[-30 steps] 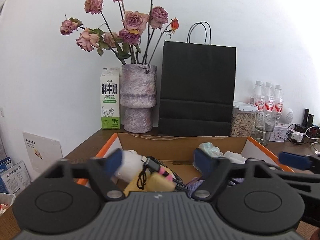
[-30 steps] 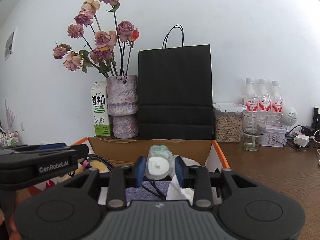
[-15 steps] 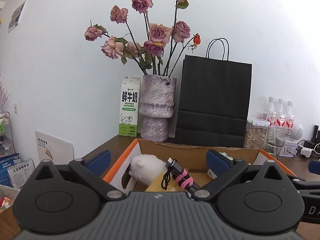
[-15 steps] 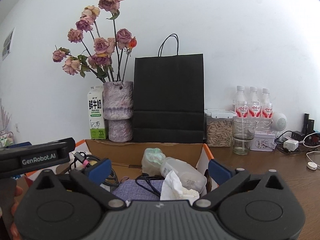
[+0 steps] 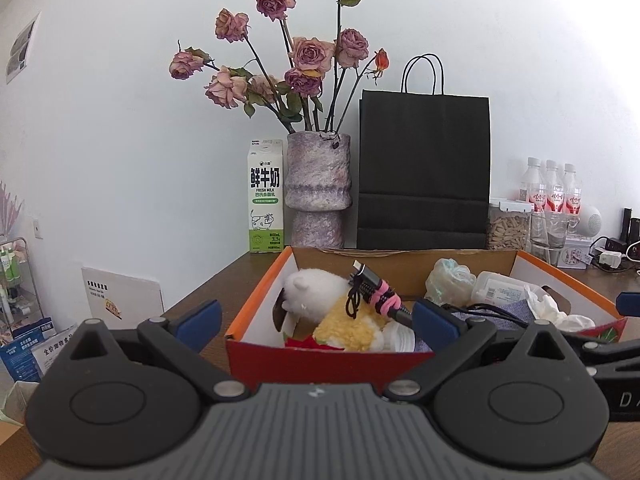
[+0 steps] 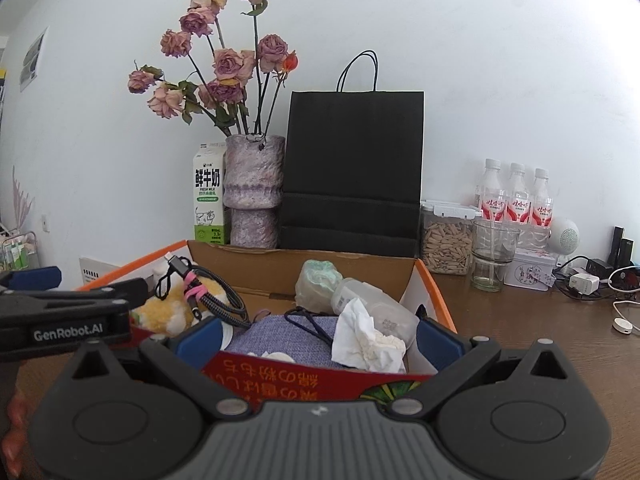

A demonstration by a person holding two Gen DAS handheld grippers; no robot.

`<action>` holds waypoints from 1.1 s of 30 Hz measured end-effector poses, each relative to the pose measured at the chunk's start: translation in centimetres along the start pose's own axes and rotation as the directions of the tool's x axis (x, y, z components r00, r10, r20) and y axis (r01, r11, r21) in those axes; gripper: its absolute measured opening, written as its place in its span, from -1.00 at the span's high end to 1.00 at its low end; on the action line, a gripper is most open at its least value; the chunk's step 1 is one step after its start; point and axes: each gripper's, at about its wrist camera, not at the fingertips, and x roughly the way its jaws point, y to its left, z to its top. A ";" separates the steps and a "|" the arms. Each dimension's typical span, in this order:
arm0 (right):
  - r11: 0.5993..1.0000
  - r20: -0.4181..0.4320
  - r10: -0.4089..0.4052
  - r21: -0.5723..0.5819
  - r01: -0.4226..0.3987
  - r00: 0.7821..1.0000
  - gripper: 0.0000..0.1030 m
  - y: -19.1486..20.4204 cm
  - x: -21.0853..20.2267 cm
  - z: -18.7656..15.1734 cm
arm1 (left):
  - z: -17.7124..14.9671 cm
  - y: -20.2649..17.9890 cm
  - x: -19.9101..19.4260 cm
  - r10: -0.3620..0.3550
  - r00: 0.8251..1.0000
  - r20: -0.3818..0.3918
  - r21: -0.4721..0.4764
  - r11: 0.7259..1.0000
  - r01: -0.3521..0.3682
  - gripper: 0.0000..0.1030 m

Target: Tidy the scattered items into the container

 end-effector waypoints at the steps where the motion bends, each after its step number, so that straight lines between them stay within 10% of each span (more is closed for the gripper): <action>1: 1.000 -0.022 0.002 -0.011 -0.002 1.000 -1.00 0.2 -0.4 -0.3 | -0.1 0.2 -0.5 0.003 1.000 0.000 0.006 1.000 -0.003 -1.00; 20: 0.997 -0.121 0.046 -0.054 -0.053 0.992 -1.00 3.5 -15.4 -2.3 | -0.3 1.8 -14.5 -0.157 0.975 -0.155 0.095 0.980 0.173 -1.00; 33: 0.998 -0.184 0.058 0.006 -0.058 0.981 -1.00 3.7 -18.1 -4.2 | -1.5 2.1 -18.4 -0.154 0.968 -0.199 0.025 0.986 0.162 -1.00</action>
